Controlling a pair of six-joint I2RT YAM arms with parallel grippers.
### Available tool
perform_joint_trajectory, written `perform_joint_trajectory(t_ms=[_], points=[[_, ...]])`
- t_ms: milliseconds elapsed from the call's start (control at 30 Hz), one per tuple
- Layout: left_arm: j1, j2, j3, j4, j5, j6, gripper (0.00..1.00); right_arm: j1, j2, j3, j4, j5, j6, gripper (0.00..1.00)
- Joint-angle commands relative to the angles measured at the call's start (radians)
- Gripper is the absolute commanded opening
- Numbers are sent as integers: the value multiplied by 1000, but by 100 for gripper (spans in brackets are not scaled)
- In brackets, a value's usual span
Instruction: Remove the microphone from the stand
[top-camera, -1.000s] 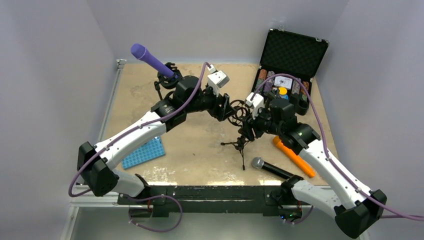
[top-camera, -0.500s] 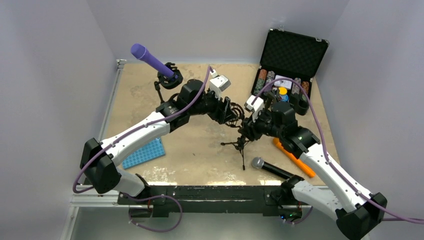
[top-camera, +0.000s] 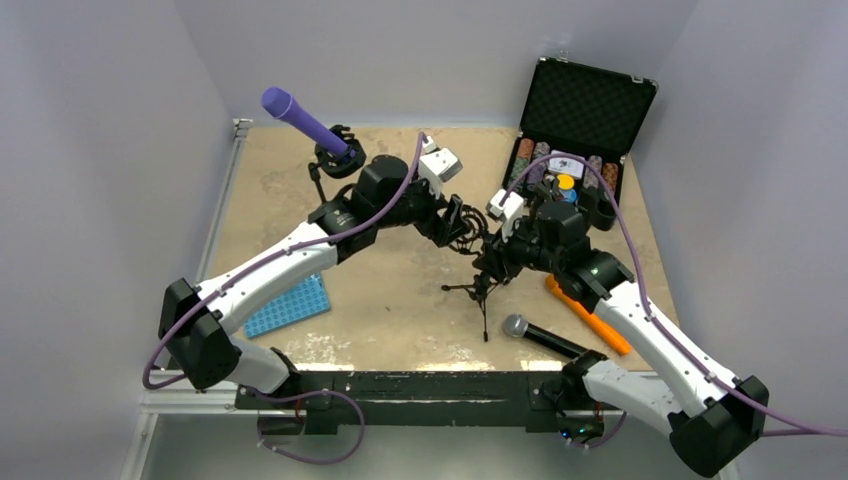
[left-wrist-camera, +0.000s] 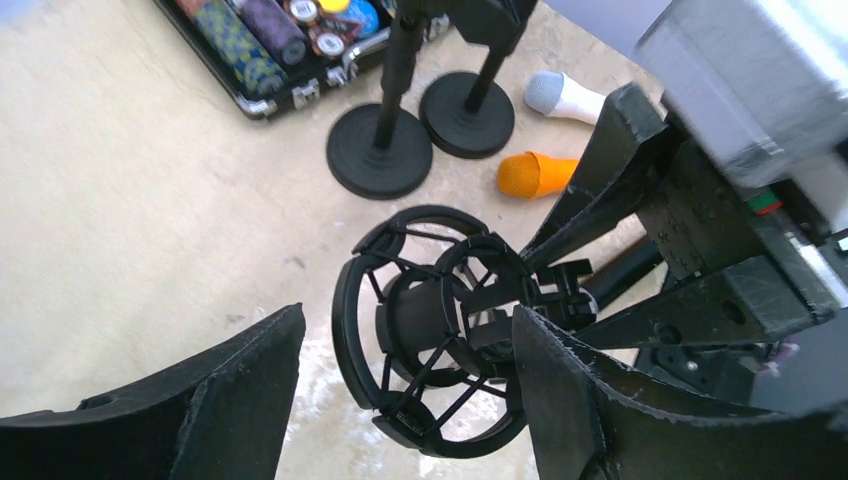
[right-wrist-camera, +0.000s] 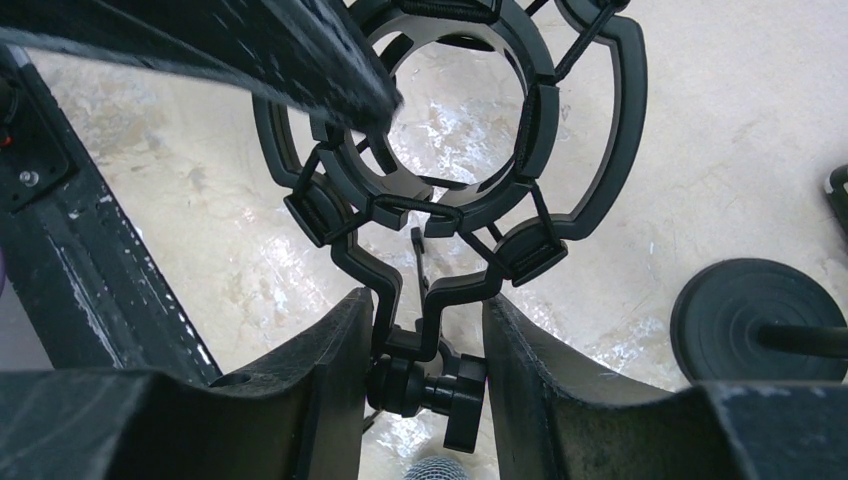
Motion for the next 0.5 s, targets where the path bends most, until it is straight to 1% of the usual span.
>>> perform_joint_trajectory(t_ms=[0,133,233,367,467], points=[[4,-72,114,-5,-38,142,80,2,-11,-2,42,69,64,0],[3,-107,158,-19,-33,196,80,0,-13,30,50,164,100,0],[3,-127,169,-45,-3,223,80,-3,-9,61,66,233,104,0],[3,-143,159,-62,21,220,79,-9,3,82,114,304,96,0],[4,-149,149,-66,35,216,79,-19,18,96,138,327,92,0]])
